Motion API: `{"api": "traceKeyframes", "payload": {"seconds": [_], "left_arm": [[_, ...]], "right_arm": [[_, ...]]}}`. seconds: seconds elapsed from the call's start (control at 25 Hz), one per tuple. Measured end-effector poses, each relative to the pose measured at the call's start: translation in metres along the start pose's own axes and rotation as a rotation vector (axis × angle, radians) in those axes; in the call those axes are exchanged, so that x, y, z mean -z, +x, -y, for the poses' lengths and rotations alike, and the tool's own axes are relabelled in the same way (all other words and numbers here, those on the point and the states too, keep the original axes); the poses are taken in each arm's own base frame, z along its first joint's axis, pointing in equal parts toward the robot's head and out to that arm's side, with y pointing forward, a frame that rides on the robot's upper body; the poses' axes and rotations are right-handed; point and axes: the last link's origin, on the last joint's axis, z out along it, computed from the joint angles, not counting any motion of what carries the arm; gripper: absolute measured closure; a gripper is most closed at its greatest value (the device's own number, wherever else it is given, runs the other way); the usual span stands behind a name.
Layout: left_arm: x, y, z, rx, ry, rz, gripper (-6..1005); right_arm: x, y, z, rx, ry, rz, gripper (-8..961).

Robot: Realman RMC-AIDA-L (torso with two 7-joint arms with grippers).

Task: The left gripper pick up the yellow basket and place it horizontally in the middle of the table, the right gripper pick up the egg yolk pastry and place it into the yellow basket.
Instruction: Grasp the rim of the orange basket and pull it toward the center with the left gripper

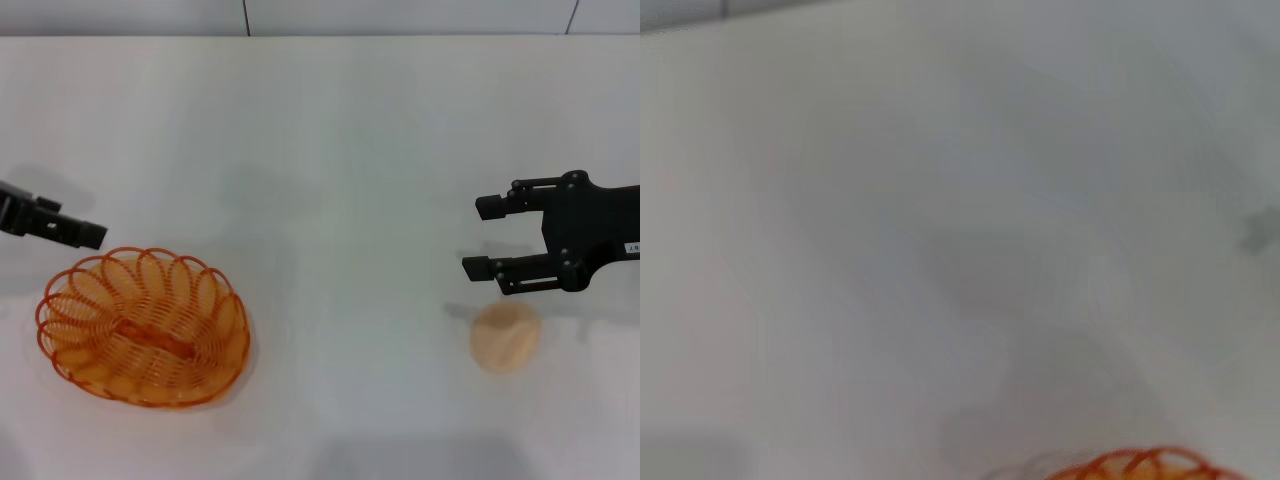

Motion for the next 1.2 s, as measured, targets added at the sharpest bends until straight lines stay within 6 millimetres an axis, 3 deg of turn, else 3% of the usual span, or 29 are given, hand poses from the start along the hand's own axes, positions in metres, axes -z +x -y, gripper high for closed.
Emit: {"api": "traceKeyframes", "payload": {"seconds": [0.52,0.88,1.2], "left_arm": [[0.002,-0.014,0.018,0.11,0.144,0.187,132],[-0.025,-0.023,0.018,0.197,0.122,0.232,156],[-0.032,-0.026,0.017,0.262,0.125,0.238,177]], "right_arm": [[0.0,-0.003,0.0,-0.002,-0.001,0.014,229],[0.0,-0.003,0.0,-0.002,-0.001,0.015,229],[0.0,-0.003,0.0,0.0,-0.001,0.015,229]]}}
